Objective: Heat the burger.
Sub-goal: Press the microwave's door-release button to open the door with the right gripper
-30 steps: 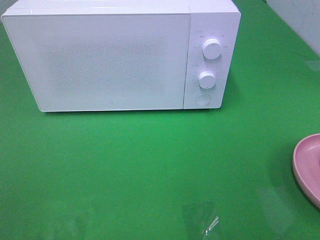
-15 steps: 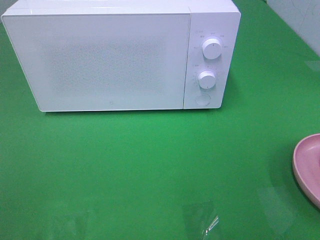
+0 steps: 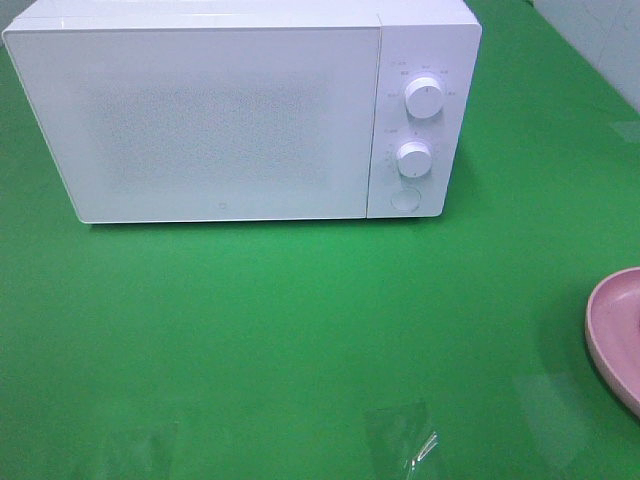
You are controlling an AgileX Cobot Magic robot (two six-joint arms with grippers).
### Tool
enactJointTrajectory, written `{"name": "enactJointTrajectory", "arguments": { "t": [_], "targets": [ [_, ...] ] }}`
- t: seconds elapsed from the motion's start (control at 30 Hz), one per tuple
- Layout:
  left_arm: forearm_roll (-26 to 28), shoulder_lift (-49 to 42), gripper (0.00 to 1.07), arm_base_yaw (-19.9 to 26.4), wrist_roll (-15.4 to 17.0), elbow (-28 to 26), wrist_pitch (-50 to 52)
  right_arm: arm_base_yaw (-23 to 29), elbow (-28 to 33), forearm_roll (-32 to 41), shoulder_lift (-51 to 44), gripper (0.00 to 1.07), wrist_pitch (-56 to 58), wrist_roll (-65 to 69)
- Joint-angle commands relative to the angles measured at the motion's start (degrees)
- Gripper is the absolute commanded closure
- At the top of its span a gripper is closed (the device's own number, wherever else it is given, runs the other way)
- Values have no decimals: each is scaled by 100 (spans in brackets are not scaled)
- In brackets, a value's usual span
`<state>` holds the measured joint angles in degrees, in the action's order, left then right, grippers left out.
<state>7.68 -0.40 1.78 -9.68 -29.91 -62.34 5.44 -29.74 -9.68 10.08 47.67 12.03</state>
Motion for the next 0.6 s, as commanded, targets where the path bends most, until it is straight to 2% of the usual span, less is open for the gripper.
{"name": "enactJointTrajectory", "arguments": {
  "t": [0.03, 0.6],
  "targets": [
    [34, -126, 9, -23, 0, 17, 92, 6, -34, -29, 470, 32, -395, 29],
    [34, -126, 9, -23, 0, 17, 92, 6, -34, -74, 2086, 32, -2366, 29]
  ]
}}
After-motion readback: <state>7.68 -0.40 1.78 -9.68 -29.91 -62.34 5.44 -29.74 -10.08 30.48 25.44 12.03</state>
